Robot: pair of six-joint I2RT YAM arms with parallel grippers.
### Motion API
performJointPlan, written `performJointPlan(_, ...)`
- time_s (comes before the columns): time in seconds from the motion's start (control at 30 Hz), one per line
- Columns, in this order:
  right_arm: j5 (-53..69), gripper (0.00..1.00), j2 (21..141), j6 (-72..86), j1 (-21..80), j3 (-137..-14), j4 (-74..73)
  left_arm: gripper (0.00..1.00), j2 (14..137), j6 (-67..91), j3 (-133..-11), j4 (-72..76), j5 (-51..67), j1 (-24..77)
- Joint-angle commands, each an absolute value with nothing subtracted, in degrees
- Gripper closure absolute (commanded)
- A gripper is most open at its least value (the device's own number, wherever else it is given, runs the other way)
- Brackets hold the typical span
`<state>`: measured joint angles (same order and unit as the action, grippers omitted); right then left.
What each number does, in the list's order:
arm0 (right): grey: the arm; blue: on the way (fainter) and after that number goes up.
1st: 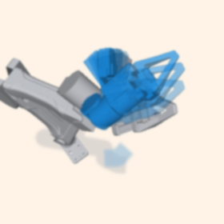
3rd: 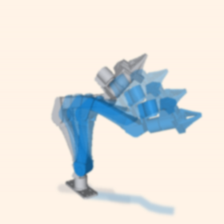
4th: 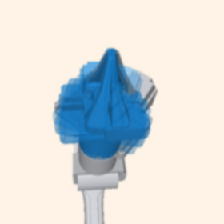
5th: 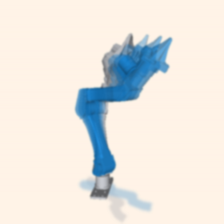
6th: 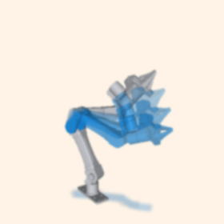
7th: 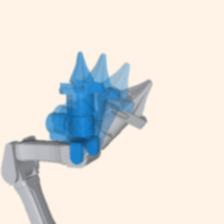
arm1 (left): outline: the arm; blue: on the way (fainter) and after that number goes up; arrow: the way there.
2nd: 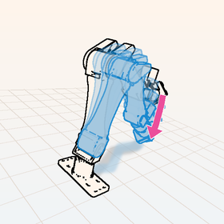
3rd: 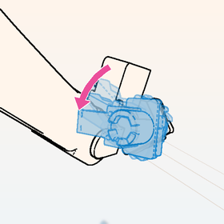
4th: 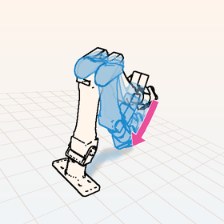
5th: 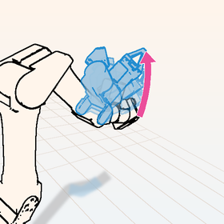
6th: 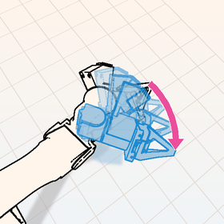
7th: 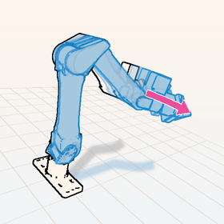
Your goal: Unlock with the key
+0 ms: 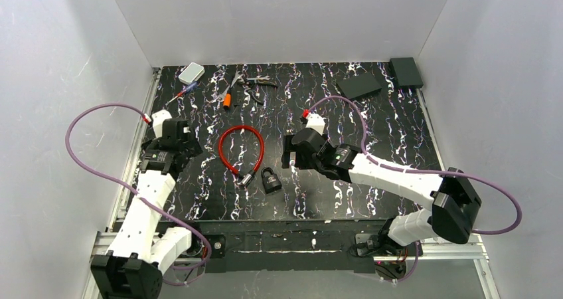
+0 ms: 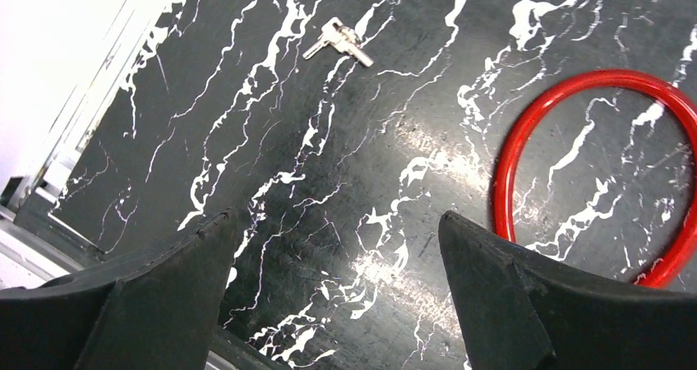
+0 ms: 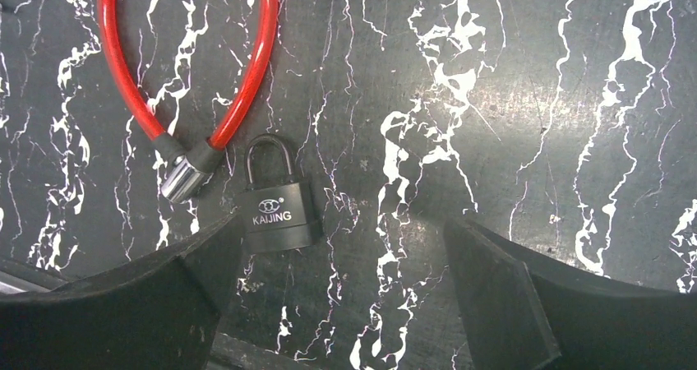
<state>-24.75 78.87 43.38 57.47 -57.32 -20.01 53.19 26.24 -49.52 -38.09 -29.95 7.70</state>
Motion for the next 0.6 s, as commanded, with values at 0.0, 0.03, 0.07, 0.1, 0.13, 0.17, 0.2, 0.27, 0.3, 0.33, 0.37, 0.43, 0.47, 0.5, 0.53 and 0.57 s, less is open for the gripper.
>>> performJointPlan(0.0, -26.2, 0.01, 78.8, 44.1, 57.9, -59.7, -20.2, 0.11, 56.6, 28.5, -52.6, -39.9, -27.2, 3.4)
performJointPlan(0.03, -26.4, 0.02, 78.4, 43.8, 57.9, -59.5, -20.3, 0.12, 57.8, 28.6, -52.8, -39.7, -25.0, 2.1)
performJointPlan(0.07, -26.7, 0.02, 77.9, 43.4, 57.9, -59.0, -20.4, 0.14, 59.0, 28.7, -53.2, -39.5, -23.2, 0.5)
performJointPlan(0.1, -27.1, 0.02, 77.4, 43.3, 57.9, -58.6, -20.4, 0.14, 60.2, 28.8, -53.7, -39.2, -20.9, -2.0)
performJointPlan(0.13, -27.5, 0.02, 77.0, 42.9, 57.9, -58.2, -20.4, 0.15, 61.5, 28.7, -54.2, -38.7, -18.6, -4.1)
performJointPlan(0.17, -27.8, 0.02, 76.6, 42.7, 57.9, -57.8, -20.3, 0.15, 62.8, 28.5, -54.6, -38.0, -16.4, -5.8)
performJointPlan(0.2, -28.1, 0.02, 76.1, 42.5, 57.9, -57.5, -20.4, 0.16, 64.2, 28.6, -55.0, -37.6, -15.1, -7.2)
performJointPlan(0.27, -28.4, 0.02, 75.6, 42.1, 57.9, -56.9, -20.4, 0.18, 67.5, 29.5, -56.5, -37.8, -12.4, -9.8)
performJointPlan(0.3, -28.5, 0.02, 75.4, 41.9, 57.9, -56.6, -20.3, 0.19, 69.5, 29.8, -57.6, -38.0, -11.2, -10.6)
performJointPlan(0.33, -28.5, 0.01, 75.3, 41.7, 57.9, -56.2, -20.0, 0.20, 71.4, 30.2, -58.5, -37.9, -9.9, -11.1)
performJointPlan(0.37, -28.5, 0.02, 75.2, 41.6, 57.9, -55.8, -19.5, 0.22, 73.4, 30.4, -59.3, -37.4, -8.9, -11.4)
performJointPlan(0.43, -28.5, 0.02, 75.2, 41.3, 57.9, -54.8, -18.1, 0.23, 77.1, 31.3, -61.0, -36.6, -7.9, -11.8)
performJointPlan(0.47, -28.3, 0.02, 75.4, 41.3, 57.9, -54.4, -17.6, 0.24, 79.6, 31.9, -62.1, -36.4, -7.5, -12.2)
performJointPlan(0.5, -28.1, 0.02, 75.6, 41.2, 57.9, -54.2, -17.2, 0.25, 81.4, 32.5, -63.2, -36.4, -7.4, -12.5)
performJointPlan(0.53, -27.9, 0.02, 75.9, 41.1, 57.9, -54.1, -17.1, 0.27, 83.4, 33.0, -64.5, -36.4, -7.2, -12.8)
performJointPlan(0.57, -27.7, 0.02, 76.2, 40.8, 57.9, -54.0, -17.1, 0.29, 85.2, 33.6, -65.7, -36.5, -7.1, -13.0)
